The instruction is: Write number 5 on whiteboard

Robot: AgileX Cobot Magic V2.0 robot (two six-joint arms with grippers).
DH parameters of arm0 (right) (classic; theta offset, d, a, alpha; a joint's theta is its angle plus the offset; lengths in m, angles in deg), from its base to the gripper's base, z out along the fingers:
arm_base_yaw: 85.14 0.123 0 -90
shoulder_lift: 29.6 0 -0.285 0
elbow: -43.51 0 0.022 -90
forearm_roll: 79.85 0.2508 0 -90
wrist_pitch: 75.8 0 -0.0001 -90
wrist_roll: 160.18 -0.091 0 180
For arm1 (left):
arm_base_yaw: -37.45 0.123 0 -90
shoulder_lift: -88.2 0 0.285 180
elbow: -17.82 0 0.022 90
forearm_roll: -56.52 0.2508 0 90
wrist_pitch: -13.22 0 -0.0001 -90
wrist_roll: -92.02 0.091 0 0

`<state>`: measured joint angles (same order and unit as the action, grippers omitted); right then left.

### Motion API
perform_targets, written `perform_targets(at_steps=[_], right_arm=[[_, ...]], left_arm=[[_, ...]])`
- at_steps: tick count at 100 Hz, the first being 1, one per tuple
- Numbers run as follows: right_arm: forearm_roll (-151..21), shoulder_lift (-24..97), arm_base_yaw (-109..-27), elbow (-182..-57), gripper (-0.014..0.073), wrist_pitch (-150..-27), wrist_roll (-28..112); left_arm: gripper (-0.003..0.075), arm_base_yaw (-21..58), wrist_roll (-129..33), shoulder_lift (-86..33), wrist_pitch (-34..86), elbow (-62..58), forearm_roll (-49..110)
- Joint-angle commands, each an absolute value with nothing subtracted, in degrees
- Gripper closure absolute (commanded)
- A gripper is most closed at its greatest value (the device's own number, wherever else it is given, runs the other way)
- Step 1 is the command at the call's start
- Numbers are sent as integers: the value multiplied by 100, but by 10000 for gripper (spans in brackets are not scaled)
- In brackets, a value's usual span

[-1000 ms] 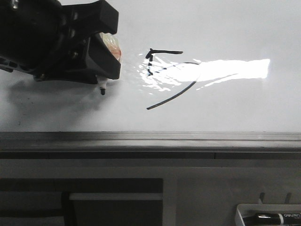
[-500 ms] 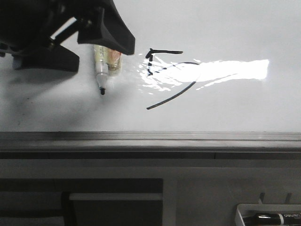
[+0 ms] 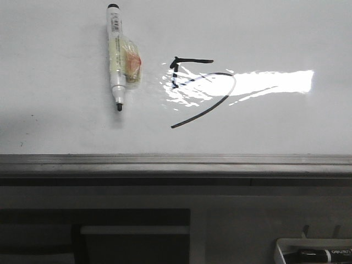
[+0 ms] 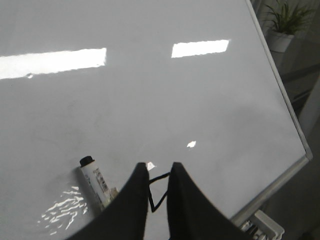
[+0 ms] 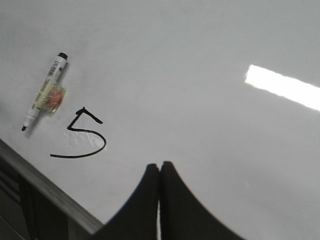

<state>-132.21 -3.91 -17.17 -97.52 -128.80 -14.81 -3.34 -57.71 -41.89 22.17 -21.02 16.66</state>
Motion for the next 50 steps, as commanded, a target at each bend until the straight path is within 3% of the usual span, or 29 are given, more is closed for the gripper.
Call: perform_targets(at_steps=[1,26,50], right_arm=[[-13683,-776,-1730,-9504,653,-12668,-1649],[-13497,-2116,-1730,-8914,654,-12768,-1714],[-13540,-2325,-1730,-8914,654,-12838,-1714]], left_arm=[[741,-319,-5777,-4650,2175,-2264,1965],[741,-319,-5777,-5362,2154,-3189,1978],[741,-319,-5777,-5363,2153,-3289,1912]])
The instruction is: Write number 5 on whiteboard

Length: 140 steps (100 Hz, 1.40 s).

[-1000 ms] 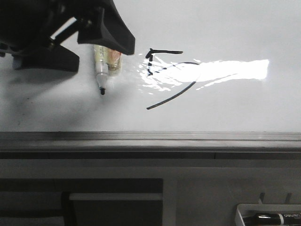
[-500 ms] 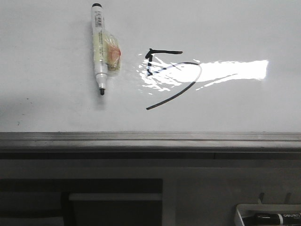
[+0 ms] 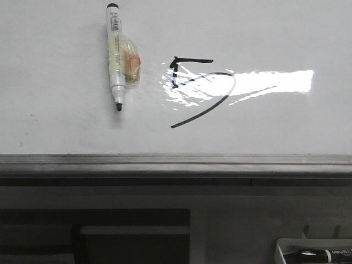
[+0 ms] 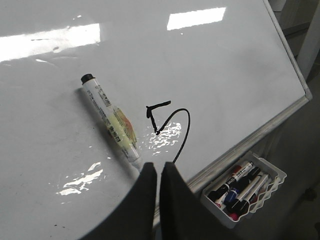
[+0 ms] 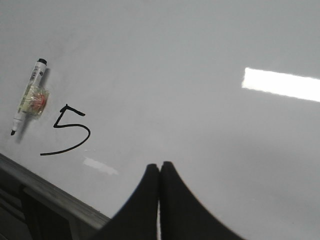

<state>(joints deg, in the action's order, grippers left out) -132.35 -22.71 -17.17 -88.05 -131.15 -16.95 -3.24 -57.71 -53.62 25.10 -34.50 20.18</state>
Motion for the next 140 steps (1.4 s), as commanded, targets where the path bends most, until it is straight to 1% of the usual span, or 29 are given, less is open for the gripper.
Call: perform_targets(at_steps=[1,70,79,90,108,122,134,140], right_arm=[[-13540,-2325,-1730,-8914,654,-12828,-1714],[-13540,-2325,-1730,-8914,654,-12828,-1714],[-13540,-2325,-1730,-8914,654,-12828,-1714],[-13540,-2325,-1730,-8914,654,-12828,-1714],[-13540,-2325,-1730,-8914,654,-12828,-1714],[-13540,-2325,-1730,-8914,654,-12828,-1714],[-13540,-2325,-1730,-8914,654,-12828,-1714],[-13540,-2325,-1730,-8914,654,-12828,-1714]], left_arm=[[741,-319,-5777,-5363,2153,-3289,1912],[741,-319,-5777,-5352,2139,-3289,1931],[741,-319,-5731,-5443,1449,-3455,2622],[741,-319,-5731,-5747,979,-3799,3019],[741,-319,-5716,-6832,546,-4568,3116],[741,105,-5655,-7702,568,-5123,3672],[741,819,-5699,-8339,1022,-5411,3852],[741,1255,-5981,-8606,1396,-5463,3984]])
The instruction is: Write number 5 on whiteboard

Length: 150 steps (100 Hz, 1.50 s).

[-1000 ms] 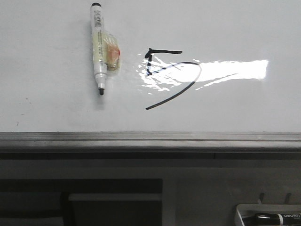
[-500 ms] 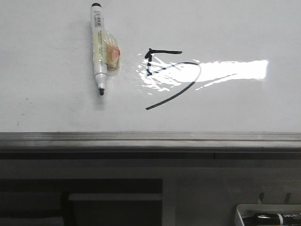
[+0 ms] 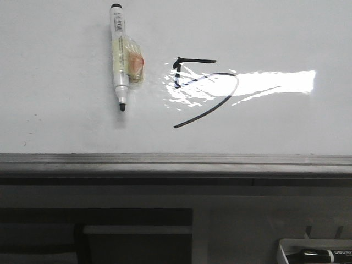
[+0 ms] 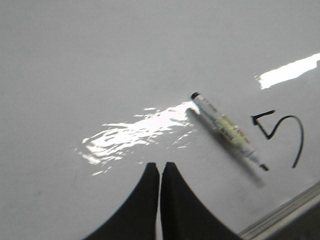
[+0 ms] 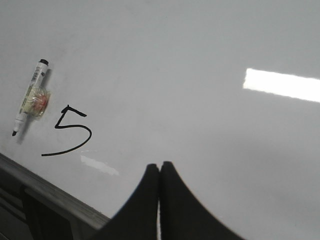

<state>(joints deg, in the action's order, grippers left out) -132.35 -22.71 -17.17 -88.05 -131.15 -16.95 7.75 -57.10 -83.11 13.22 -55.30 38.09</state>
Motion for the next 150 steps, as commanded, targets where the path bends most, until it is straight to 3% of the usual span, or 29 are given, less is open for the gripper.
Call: perform_targets(at_steps=[1,17,32,61,150], right_arm=[[-13540,-2325,-1730,-8914,654,-12828,-1714],[-13551,-2325,-1730,-8914,654,-12828,-1714],[-13551,-2325,-1730,-8914,654,-12828,-1714],[-13551,-2325,-1730,-8914,654,-12828,-1714],[-13562,-2325,-1730,-8914,654,-12828,-1714]], left_arm=[[741,1302,-6019,-8622,1436,-5479,4004],[741,2235,-6560,-8585,2490,-5485,4233],[741,2635,-6697,-8585,3245,-5563,4229],[741,2674,-8010,-8585,3015,-6068,3991],[741,2674,-8021,-8585,3027,-6068,4005]])
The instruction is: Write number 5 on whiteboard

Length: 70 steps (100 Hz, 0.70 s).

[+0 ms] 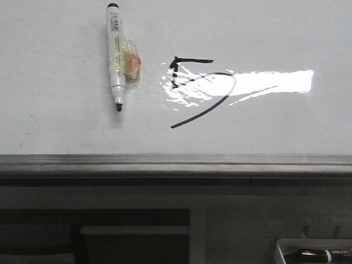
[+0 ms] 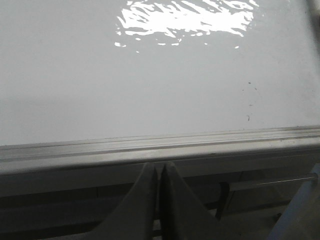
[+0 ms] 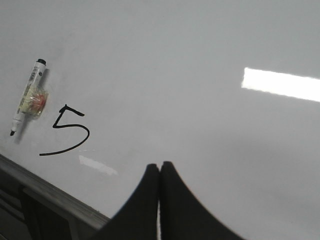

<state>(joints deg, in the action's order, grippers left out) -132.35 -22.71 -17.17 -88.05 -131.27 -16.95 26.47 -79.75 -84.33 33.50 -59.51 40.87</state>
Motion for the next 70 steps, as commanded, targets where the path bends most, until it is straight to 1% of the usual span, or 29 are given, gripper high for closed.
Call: perform_targets(at_steps=[1,15,23,26,33,48,59,70], right_arm=[[-13562,-2325,-1730,-8914,654,-12828,-1714],[-13606,-2325,-1740,-8811,654,-12843,-1714],[-13804,-2325,-1799,-8610,654,-13185,-1714],[-13851,-2322,-1864,-8513,654,-13118,-1714],[-13966,-2311,-2150,-8280,654,-12540,-1728],[-13745,-2259,-3193,-7980,654,-11135,-1728],[-12757,-2059,-4158,-7884,654,-10763,-1687],[-11397,-1874,-5135,-7583,654,-10308,-1019]], left_arm=[[741,2674,-8021,-8585,3027,-6068,4005],[741,2674,-8021,-8585,3027,-6068,4005],[741,2674,-8021,-8585,3027,-6068,4005],[741,2674,-8021,-8585,3027,-6068,4005],[741,2674,-8021,-8585,3027,-6068,4005],[741,2674,-8021,-8585,3027,-6068,4005],[741,2674,-8021,-8585,3027,-6068,4005],[741,2674,-8021,-8585,3027,-6068,4005]])
